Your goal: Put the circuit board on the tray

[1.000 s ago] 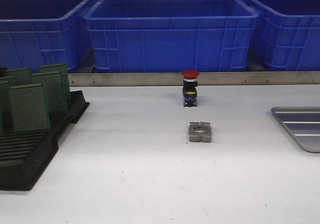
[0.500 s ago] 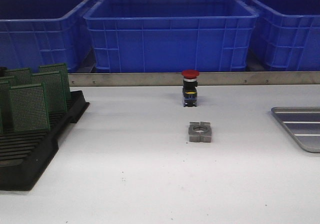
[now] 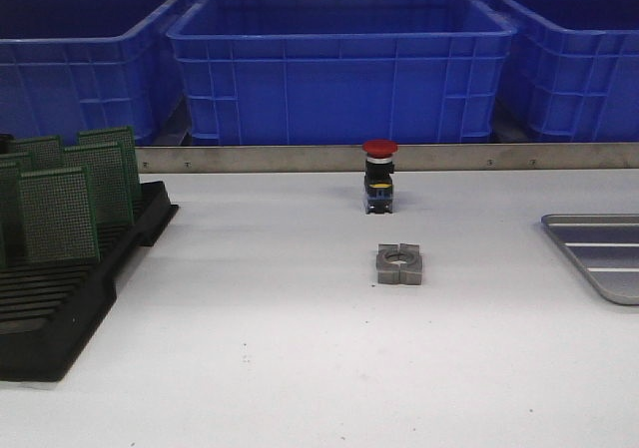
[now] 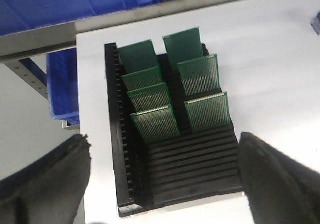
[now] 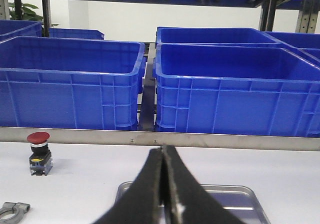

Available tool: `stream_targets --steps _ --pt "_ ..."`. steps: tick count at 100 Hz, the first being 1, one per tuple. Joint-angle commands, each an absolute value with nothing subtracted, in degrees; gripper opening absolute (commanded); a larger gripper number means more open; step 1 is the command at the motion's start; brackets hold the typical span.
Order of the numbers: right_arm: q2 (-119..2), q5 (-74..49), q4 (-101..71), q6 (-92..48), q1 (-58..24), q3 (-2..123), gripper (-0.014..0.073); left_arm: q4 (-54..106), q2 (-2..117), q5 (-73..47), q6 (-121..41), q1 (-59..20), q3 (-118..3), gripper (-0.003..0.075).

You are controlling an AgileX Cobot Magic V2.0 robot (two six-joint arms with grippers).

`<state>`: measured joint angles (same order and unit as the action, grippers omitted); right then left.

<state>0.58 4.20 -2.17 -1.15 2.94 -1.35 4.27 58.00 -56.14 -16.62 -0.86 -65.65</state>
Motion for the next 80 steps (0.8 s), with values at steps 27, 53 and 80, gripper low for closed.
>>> stream_targets --steps 27,53,80 --pt "1.6 8.3 -1.6 -1.2 3.3 -1.9 -0.0068 16.7 76.7 -65.9 -49.2 -0.9 -81.6 0.0565" --pt "1.6 8.3 -1.6 -1.2 3.3 -1.9 -0.0068 22.9 86.4 -71.0 -69.8 -0.9 -85.0 0.0565" --pt "1.6 8.3 -1.6 -1.2 3.3 -1.9 -0.0068 24.4 92.2 -70.8 -85.9 -0.9 -85.0 0.0565"
